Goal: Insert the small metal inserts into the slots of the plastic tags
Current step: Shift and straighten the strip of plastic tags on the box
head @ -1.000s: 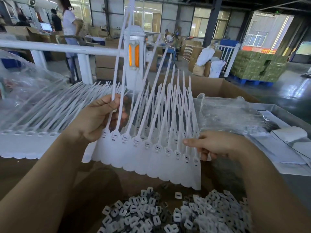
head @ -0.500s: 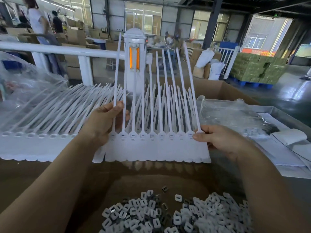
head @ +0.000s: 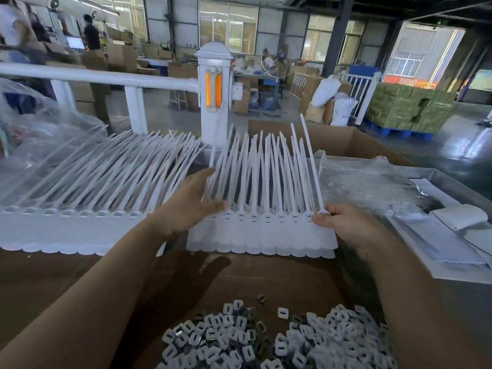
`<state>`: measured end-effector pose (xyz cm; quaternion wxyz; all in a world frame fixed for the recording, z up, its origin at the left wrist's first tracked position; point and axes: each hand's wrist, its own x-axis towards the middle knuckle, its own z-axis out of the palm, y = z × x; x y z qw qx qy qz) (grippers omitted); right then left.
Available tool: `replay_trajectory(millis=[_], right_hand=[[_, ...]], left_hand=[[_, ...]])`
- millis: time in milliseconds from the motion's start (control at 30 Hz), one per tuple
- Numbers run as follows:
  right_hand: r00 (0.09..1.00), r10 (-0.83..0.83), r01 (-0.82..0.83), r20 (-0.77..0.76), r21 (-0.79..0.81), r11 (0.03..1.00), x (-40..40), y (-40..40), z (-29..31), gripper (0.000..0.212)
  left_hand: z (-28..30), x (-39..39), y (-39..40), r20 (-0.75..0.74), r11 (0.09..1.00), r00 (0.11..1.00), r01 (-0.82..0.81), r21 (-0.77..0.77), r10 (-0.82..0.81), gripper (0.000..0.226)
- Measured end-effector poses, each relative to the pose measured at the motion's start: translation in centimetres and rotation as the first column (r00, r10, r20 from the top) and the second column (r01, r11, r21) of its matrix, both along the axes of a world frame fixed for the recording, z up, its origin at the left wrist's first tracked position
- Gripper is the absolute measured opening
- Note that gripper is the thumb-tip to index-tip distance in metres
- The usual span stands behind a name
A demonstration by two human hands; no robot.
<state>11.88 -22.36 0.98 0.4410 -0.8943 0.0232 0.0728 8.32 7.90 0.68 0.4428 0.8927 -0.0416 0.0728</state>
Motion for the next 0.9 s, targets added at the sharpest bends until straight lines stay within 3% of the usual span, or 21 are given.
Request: replay_trajectory(millis=[67, 167, 267, 367, 433, 500, 600, 700, 900], right_hand=[[1.0, 0.008, -0.008, 0.002, -0.008, 1.0, 0.2, 0.1, -0.1, 0.015], [1.0, -0.012, 0.014, 0.017, -0.126, 0.992, 0.5, 0.1, -0.4, 0.024], [0.988, -0.003, 0.06, 0.154, -0.364, 0.93, 0.4, 0.6, -0.1, 0.037], [0.937, 0.181, -0.001, 0.299, -0.515, 0.857, 0.0, 1.5, 0.5, 0.088], [0.897, 0.379, -0.21, 0.228, -0.533, 0.819, -0.5, 2.6, 0.7, 0.103], [0.833, 0.546, -0.388, 0.085, -0.614, 0.687, -1.1, 3.9, 0.2, 0.112], [0.779, 0.627, -0.444, 0.014, -0.694, 0.566, -1.7, 5.1, -0.8, 0.106], [0.752, 0.65, -0.389, 0.111, -0.722, 0.572, -2.0, 5.5, -1.1, 0.091], [0.628, 0.707, -0.254, 0.326, -0.772, 0.582, -2.5, 6.3, -1.8, 0.076]], left_hand=[[0.3, -0.3, -0.4, -0.081, 0.966, 0.981, 0.188, 0.178, -0.176, 0.093], [-0.7, -0.2, -1.5, -0.221, 0.815, 0.922, 0.384, 0.433, -0.317, 0.094], [-1.6, 0.1, -2.1, -0.223, 0.751, 0.93, 0.368, 0.548, -0.293, 0.087], [-1.9, 0.3, -1.9, -0.142, 0.723, 0.955, 0.291, 0.627, -0.261, 0.079], [-1.9, 0.2, -1.9, -0.056, 0.691, 0.959, 0.24, 0.682, -0.278, 0.075], [-2.0, 0.1, -2.0, 0.029, 0.671, 0.947, 0.204, 0.713, -0.319, 0.075], [-2.2, -0.2, -1.9, 0.043, 0.659, 0.936, 0.214, 0.721, -0.35, 0.079], [-2.6, -0.6, -1.9, 0.075, 0.659, 0.93, 0.196, 0.726, -0.359, 0.08], [-2.4, -0.8, -2.7, 0.257, 0.615, 0.86, 0.081, 0.784, -0.441, 0.061]])
